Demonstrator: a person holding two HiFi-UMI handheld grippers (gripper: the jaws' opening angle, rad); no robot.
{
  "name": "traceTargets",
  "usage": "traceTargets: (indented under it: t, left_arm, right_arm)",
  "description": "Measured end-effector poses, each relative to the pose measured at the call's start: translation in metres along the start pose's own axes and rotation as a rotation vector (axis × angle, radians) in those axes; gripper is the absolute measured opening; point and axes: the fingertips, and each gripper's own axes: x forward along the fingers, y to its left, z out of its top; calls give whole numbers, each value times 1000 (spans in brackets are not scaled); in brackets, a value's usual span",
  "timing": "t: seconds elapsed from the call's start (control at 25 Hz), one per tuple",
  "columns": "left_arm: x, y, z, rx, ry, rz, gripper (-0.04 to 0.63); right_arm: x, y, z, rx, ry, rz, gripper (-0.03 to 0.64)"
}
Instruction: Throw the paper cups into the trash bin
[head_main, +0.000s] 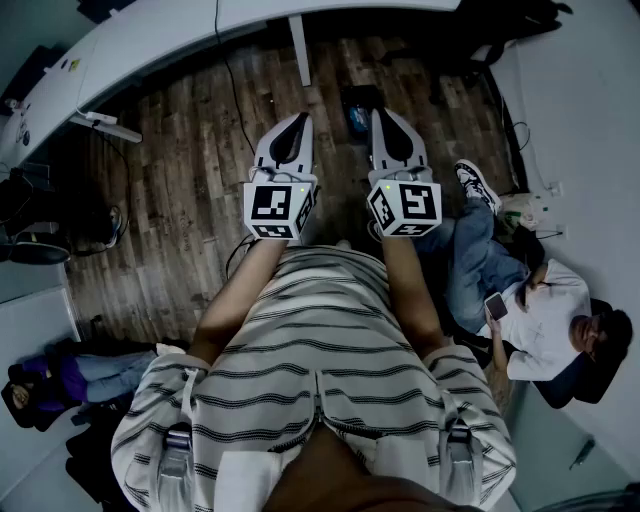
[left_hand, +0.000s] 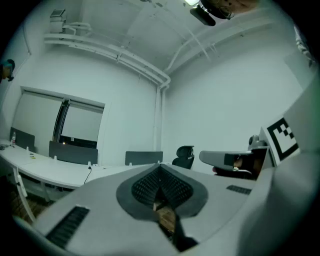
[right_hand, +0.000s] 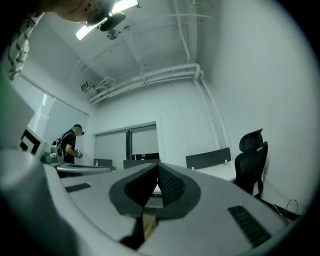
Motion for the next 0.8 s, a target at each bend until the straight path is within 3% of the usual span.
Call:
traceTargets:
  t: [0.44,0.8]
  left_arm:
    - [16,-44,-16,2,12,46,25]
    - [28,-47,-31,-22,46,55,25]
  right_arm:
    - [-18,-45,-6,-4,11,35,17]
    - [-13,-51,-16,16,38,59,17]
